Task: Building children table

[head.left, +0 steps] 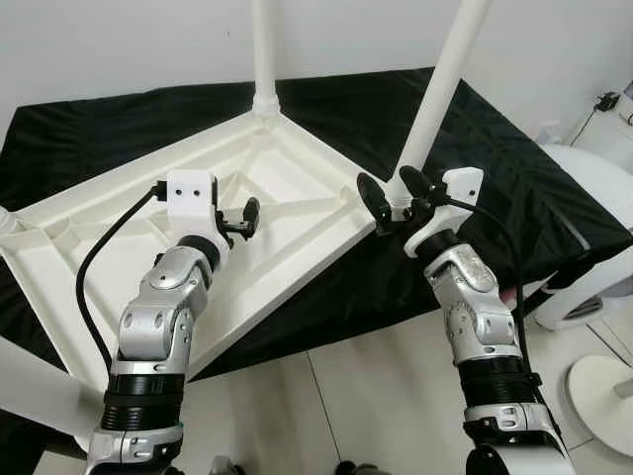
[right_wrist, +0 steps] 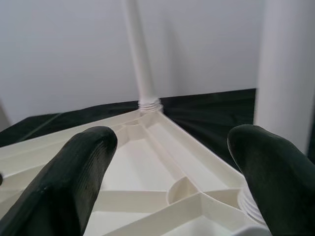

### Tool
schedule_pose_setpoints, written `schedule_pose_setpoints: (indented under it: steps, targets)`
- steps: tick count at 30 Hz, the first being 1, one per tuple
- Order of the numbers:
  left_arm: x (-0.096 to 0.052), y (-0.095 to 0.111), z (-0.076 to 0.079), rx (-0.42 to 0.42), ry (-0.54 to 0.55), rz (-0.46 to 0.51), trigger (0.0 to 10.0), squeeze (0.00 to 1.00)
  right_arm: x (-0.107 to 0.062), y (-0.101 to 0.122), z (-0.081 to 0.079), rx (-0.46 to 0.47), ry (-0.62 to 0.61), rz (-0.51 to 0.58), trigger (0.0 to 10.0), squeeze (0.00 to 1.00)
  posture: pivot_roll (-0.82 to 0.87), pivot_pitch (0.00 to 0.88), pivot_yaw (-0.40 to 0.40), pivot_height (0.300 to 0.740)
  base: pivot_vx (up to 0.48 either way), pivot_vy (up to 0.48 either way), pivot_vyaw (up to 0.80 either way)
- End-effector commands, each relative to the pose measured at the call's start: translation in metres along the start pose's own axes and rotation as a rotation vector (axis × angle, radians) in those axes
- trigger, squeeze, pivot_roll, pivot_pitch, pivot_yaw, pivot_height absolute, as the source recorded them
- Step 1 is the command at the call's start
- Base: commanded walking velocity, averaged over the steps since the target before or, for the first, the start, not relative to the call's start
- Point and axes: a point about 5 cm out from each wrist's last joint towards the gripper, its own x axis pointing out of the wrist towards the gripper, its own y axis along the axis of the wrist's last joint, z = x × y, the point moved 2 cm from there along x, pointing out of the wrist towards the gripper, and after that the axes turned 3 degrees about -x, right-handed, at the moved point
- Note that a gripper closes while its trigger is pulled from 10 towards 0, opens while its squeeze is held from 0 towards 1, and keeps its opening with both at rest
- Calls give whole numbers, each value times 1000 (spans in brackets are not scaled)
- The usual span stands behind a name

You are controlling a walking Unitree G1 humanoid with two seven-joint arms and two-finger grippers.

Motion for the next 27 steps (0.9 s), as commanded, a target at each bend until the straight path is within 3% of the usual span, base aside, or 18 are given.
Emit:
schedule_pose_setpoints:
  steps: [1, 8, 11, 12, 21, 27]
  targets:
    - [3, -3, -3, -2, 54, -1, 10000, 0, -5, -4, 4, -19, -53, -7, 10000, 0, -42, 66, -8, 740, 0, 0, 0]
    - [7, -8, -6, 15, 60, -20, 10000, 0, -14, -15, 4, -45, -104, -38, 10000, 0, -37, 55, 4, 740, 0, 0, 0]
    - [2, -7, -10, 51, 89, 11, 10000, 0, -23, -27, 9, -20, -163, -88, 10000, 0, -36, 38, 34, 740, 0, 0, 0]
    - [-1, -6, -12, 101, 111, 36, 10000, 0, -26, -32, 10, -2, -184, -112, 10000, 0, -36, 38, 34, 740, 0, 0, 0]
    - [-2, -17, -17, 47, 150, 3, 10000, 0, -29, -40, 6, -54, -216, -145, 10000, 0, -54, 37, 50, 740, 0, 0, 0]
    - [1, -15, -12, 16, 133, 56, 10000, 0, -33, -45, 0, -112, -215, -149, 10000, 0, -47, 47, 14, 740, 0, 0, 0]
